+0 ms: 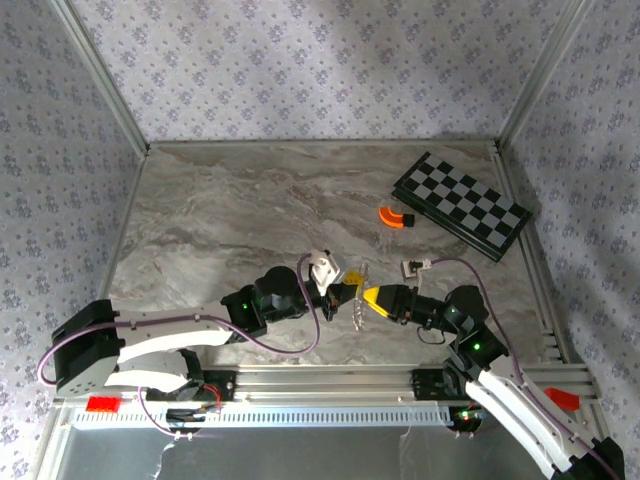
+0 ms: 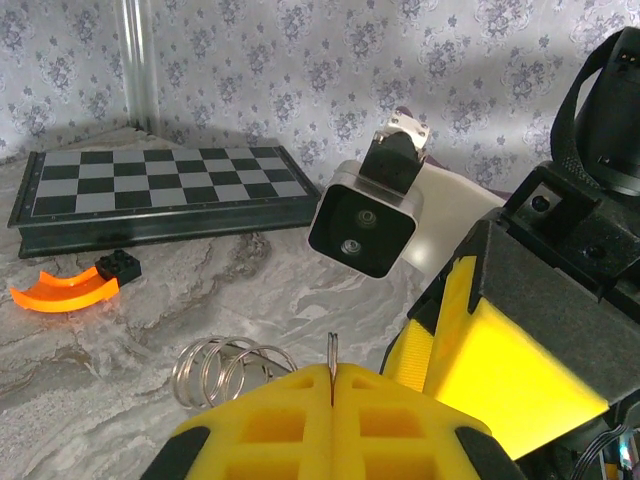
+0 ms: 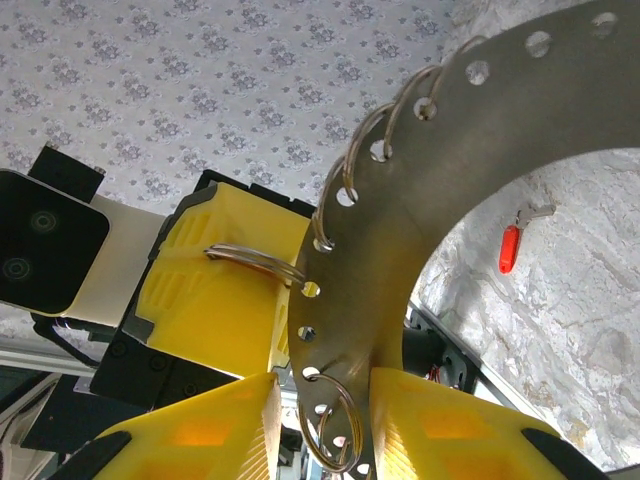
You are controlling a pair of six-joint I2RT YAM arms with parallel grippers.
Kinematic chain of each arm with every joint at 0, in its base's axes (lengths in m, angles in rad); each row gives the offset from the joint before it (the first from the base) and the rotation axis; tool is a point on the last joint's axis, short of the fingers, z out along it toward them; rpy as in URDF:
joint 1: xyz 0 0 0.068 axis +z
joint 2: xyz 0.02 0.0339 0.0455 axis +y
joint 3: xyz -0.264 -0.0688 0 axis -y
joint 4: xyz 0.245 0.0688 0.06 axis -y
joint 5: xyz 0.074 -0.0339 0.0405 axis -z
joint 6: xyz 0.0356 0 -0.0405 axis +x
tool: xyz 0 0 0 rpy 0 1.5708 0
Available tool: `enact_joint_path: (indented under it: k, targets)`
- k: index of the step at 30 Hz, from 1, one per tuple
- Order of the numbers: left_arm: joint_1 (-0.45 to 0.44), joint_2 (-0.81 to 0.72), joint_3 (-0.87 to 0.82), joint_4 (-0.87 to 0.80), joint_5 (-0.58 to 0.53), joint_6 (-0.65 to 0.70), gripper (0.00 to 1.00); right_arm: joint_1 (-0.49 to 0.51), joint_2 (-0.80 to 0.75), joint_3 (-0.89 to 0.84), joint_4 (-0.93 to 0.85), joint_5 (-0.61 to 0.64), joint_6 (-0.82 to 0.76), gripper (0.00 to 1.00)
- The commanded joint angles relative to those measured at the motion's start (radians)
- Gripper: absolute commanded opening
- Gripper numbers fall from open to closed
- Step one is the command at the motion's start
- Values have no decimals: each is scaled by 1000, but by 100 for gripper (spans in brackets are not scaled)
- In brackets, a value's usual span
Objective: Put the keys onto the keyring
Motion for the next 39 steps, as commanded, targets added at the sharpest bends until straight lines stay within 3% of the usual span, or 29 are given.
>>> enact_joint_path:
  k: [1,9,27,30,39]
  targets:
    - [-5,-9,48,63,9,-11,0,-5,-1,-4,20,-22,-10,30]
    - [-5,-8,52,60,8,-11,0,-5,-1,1,27,-30,-8,25]
    - [-5,-33,37,50,-6,-11,0,-10,-5,23,-8,-42,-53,0]
    - [-5,-44,25,51,-11,-12,0,-13,-10,25,-19,-51,-65,0]
    - [-6,-94,-15,39,-42,-11,0,-26,-76,164,-363,-35,-325,0]
